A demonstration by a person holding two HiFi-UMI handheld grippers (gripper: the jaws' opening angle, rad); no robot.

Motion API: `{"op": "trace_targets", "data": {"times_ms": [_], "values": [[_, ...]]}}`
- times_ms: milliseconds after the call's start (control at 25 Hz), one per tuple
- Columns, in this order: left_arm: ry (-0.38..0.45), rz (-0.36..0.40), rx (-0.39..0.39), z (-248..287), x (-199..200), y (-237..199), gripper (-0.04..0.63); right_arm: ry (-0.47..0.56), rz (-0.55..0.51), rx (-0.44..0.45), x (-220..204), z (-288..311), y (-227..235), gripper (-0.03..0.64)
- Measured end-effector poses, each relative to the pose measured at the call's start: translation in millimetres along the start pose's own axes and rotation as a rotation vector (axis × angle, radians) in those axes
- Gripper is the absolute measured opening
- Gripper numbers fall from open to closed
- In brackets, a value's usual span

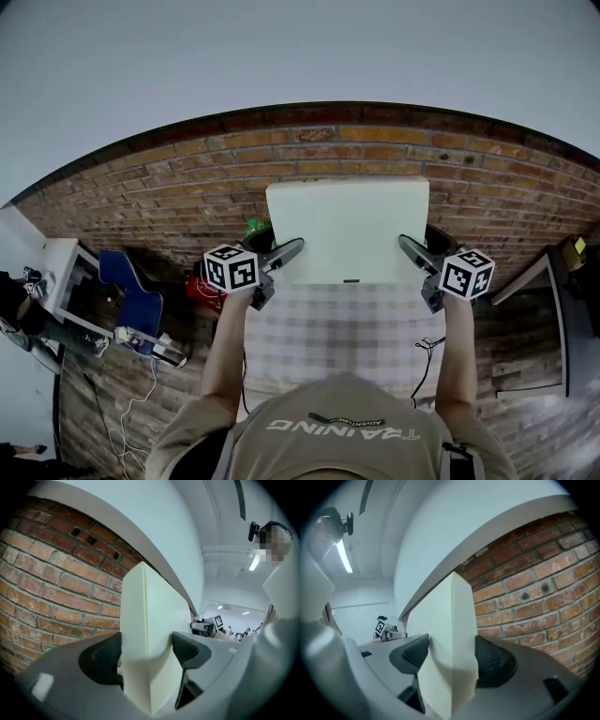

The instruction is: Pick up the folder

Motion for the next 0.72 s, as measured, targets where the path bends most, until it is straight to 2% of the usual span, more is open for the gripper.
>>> {"op": "trace_targets", "data": {"times_ms": [520,720], "values": [[0.111,0.186,0.028,-20,104,10,0.339,0.109,-0.132,0.061,79,-11,-49,0.275],[0.168,0.216,0.040,-28,140,9,0.339,0.158,-0.176,0.075,113,-12,-70,0.273]]}}
Point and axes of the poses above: the fingertips, and each gripper's own axes: z forward along the fingers, y to its right, x out of its top, the point moved 1 cm from there along -z, backward along the fingers, and after that the axes turned 15 degrees about z, right-handed, at the moved point
